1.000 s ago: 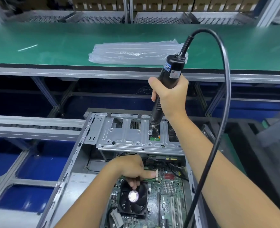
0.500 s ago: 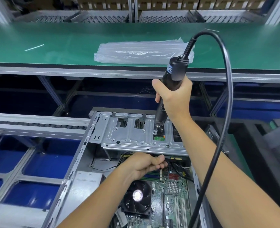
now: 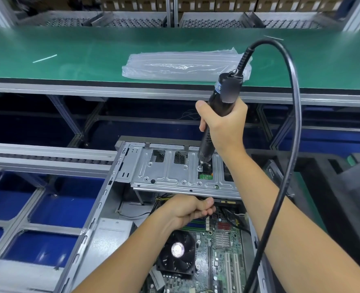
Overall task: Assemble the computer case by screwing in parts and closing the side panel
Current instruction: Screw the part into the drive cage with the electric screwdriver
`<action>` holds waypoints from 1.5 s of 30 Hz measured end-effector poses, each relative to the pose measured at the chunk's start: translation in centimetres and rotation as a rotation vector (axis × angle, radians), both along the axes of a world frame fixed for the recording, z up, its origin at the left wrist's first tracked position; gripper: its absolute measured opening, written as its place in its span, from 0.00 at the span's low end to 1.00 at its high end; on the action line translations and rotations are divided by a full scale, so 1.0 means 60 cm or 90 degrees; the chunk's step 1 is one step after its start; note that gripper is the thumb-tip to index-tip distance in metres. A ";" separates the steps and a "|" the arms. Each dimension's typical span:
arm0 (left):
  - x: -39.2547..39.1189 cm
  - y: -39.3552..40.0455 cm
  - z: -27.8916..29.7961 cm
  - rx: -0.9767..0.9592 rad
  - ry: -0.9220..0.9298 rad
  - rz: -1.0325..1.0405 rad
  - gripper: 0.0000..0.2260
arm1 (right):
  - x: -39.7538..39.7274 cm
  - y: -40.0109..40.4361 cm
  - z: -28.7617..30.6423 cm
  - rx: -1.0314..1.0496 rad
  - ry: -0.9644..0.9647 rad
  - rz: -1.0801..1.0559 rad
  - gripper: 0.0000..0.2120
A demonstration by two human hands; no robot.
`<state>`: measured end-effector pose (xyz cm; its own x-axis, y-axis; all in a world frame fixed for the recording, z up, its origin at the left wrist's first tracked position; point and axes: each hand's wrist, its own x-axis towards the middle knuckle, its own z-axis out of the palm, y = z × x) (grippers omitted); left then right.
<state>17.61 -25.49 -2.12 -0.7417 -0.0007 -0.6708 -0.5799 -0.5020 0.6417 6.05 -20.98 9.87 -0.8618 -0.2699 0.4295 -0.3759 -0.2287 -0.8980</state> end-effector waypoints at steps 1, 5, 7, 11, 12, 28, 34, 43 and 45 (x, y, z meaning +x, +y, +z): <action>0.000 0.000 0.000 -0.002 0.001 0.000 0.05 | 0.000 -0.001 0.000 0.001 0.000 -0.001 0.10; 0.000 -0.001 0.000 0.000 -0.001 0.000 0.05 | 0.002 -0.004 -0.001 0.000 0.004 -0.005 0.10; -0.001 -0.001 0.000 0.001 -0.002 -0.001 0.05 | 0.003 -0.004 -0.001 -0.004 0.007 0.003 0.10; -0.001 -0.001 0.001 0.002 -0.002 0.000 0.04 | 0.014 -0.008 -0.001 0.009 0.032 0.036 0.11; -0.001 -0.001 0.002 0.002 -0.003 0.000 0.04 | 0.016 -0.011 -0.002 0.018 0.041 0.042 0.11; -0.001 -0.002 0.002 0.004 -0.001 -0.025 0.04 | 0.022 -0.004 -0.002 0.015 0.046 0.059 0.12; -0.003 -0.005 -0.001 -0.004 -0.001 -0.032 0.04 | 0.022 -0.002 -0.004 0.012 0.038 0.059 0.10; 0.000 -0.020 0.006 0.029 -0.021 -0.117 0.06 | 0.028 -0.001 -0.007 0.008 0.054 0.084 0.13; 0.004 -0.028 0.017 -0.019 -0.039 -0.241 0.13 | 0.031 0.004 -0.004 -0.006 0.047 0.066 0.11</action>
